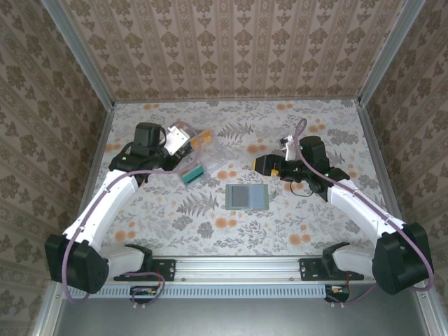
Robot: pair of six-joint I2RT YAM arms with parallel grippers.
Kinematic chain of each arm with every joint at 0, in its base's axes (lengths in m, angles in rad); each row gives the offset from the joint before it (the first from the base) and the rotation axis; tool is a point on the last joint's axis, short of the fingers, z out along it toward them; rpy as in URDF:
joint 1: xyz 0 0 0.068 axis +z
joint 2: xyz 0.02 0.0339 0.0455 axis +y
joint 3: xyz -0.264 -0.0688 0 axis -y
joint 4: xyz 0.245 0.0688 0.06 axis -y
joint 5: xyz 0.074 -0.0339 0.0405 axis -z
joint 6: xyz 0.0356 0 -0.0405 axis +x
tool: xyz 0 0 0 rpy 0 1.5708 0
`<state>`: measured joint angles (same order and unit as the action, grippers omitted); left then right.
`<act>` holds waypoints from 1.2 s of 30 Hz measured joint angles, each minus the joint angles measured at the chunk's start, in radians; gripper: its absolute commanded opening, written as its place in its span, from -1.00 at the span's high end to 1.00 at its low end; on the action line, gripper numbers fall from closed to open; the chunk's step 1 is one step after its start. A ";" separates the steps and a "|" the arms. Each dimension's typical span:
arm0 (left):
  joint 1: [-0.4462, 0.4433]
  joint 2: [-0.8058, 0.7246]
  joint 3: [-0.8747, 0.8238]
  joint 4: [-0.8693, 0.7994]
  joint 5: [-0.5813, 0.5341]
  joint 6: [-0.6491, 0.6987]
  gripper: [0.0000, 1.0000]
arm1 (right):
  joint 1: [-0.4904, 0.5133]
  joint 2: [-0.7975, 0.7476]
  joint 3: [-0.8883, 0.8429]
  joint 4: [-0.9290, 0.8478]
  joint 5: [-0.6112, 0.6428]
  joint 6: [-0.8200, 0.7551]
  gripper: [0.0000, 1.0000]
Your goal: Take the credit cards out of the card holder
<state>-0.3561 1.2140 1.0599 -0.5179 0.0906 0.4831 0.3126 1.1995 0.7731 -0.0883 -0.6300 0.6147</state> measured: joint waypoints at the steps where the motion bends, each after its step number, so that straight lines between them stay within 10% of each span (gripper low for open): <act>1: 0.005 0.014 0.000 0.006 -0.001 0.033 1.00 | 0.001 0.000 0.000 0.000 0.003 -0.003 -1.00; 36: 0.036 0.275 0.041 0.100 -0.021 0.245 0.92 | 0.013 -0.016 0.000 -0.026 0.037 -0.010 -1.00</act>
<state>-0.3199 1.4887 1.1011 -0.4183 0.0696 0.7280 0.3256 1.1839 0.7734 -0.1139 -0.5930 0.6052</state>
